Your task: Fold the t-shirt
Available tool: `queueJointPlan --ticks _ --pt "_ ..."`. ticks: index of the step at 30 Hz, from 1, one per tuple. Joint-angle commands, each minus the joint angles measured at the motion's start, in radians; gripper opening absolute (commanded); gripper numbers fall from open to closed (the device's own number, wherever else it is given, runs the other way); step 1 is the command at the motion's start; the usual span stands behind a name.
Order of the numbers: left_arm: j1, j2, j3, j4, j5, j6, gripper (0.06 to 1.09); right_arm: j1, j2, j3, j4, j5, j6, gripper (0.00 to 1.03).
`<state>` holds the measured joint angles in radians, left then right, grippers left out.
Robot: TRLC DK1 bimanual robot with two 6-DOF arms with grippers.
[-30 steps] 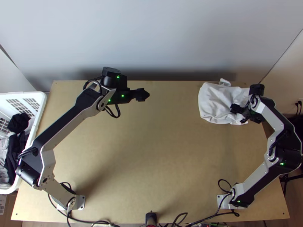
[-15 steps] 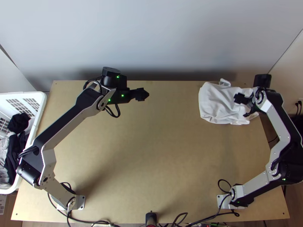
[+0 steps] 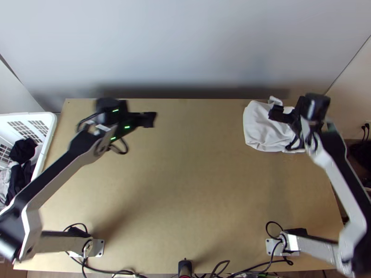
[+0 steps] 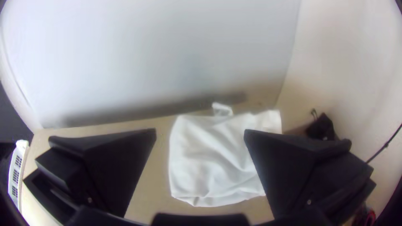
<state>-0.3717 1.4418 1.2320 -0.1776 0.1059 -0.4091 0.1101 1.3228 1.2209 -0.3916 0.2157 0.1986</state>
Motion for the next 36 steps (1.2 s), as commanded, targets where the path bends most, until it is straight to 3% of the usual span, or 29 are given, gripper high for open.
queueJointPlan --ticks 1,7,18,20,25,36 --pt "0.163 -0.324 -0.318 0.176 -0.037 0.059 1.03 0.122 -0.333 -0.296 0.284 -0.013 -0.090 0.98" --pt "0.310 -0.719 -0.649 0.297 -0.034 0.161 1.03 0.123 -0.573 -0.485 0.312 -0.076 -0.090 0.98" --pt "0.442 -1.449 -1.040 0.305 -0.009 0.178 1.03 0.169 -1.031 -0.814 0.422 -0.076 -0.119 0.98" --pt "0.450 -1.440 -1.014 0.225 -0.002 0.181 1.03 0.169 -1.097 -0.862 0.421 -0.076 -0.137 0.98" --pt "0.484 -1.446 -1.039 0.187 -0.002 0.181 1.03 0.177 -1.326 -0.985 0.402 -0.076 -0.168 0.98" --pt "0.513 -1.445 -1.148 0.122 0.000 0.228 1.03 0.189 -1.327 -1.078 0.349 -0.076 -0.157 0.98"
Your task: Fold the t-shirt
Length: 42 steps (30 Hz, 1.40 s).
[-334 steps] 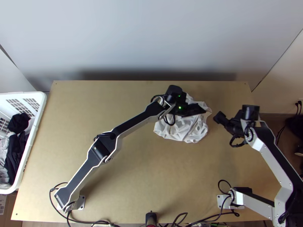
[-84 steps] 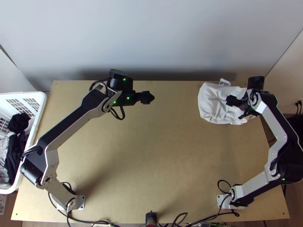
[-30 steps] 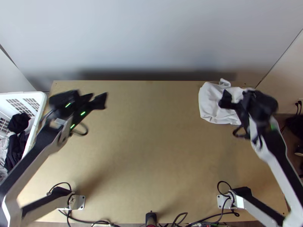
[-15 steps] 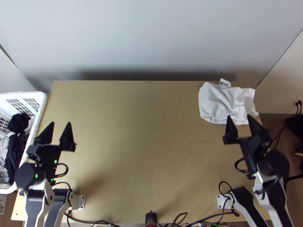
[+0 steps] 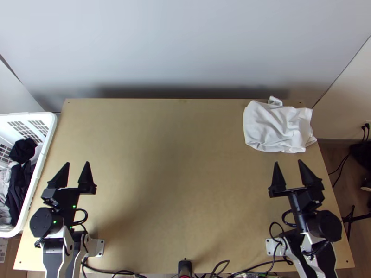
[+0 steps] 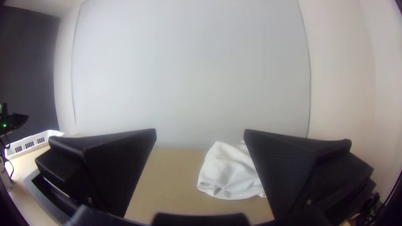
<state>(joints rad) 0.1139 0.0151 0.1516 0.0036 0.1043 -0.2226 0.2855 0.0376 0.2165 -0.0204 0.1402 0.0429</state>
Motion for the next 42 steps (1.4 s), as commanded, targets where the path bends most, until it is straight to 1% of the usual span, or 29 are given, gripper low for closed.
queueJointPlan --ticks 1,3,6,7,15,42 --pt "0.029 -0.018 -0.069 -0.100 0.002 0.054 1.03 0.014 -0.042 -0.083 -0.032 -0.001 -0.001 0.98" --pt "0.029 -0.018 -0.070 -0.149 0.002 0.068 1.03 0.014 -0.042 -0.108 -0.053 -0.001 -0.001 0.98" --pt "0.029 -0.017 -0.072 -0.202 -0.002 0.100 1.03 0.032 -0.042 -0.115 -0.177 -0.001 0.031 0.98" --pt "0.027 -0.017 -0.072 -0.203 -0.008 0.106 1.03 0.034 -0.041 -0.117 -0.191 -0.001 0.031 0.98" --pt "0.029 -0.015 -0.075 -0.215 -0.049 0.114 1.03 0.027 -0.041 -0.118 -0.194 -0.001 0.031 0.98" --pt "0.027 -0.017 -0.075 -0.215 -0.049 0.114 1.03 0.027 -0.041 -0.118 -0.194 -0.001 0.031 0.98"
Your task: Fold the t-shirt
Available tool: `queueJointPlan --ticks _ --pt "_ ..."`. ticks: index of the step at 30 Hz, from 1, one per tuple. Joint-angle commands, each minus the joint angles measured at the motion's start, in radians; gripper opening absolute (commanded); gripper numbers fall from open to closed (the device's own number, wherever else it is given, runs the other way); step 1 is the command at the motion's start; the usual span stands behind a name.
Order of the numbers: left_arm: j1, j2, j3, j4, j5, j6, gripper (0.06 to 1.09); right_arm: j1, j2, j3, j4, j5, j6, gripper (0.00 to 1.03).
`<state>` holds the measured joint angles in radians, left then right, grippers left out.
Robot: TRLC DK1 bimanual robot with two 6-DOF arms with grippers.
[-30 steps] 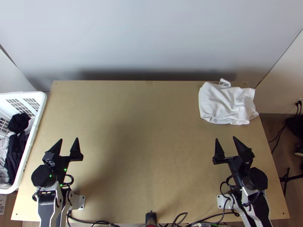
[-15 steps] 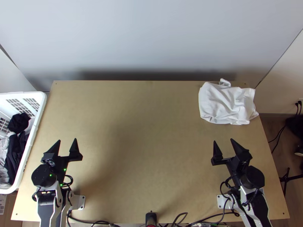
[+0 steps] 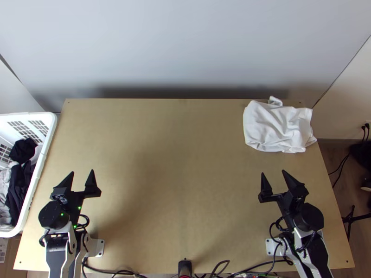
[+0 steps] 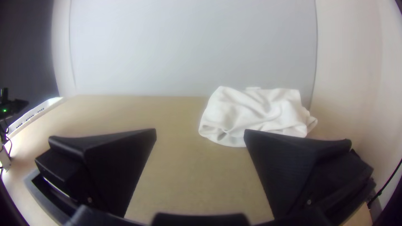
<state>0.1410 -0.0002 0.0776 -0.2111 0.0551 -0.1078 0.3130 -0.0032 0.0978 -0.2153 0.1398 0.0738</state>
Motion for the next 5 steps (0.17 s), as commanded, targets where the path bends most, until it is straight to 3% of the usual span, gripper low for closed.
queueJointPlan --ticks 1,5 --pt "0.000 0.000 -0.001 -0.001 0.000 -0.001 1.03 0.000 0.000 0.000 0.001 0.000 0.000 0.98" --pt "0.000 0.000 0.001 -0.001 0.000 -0.001 1.03 0.000 0.000 0.000 0.001 0.000 0.000 0.98"
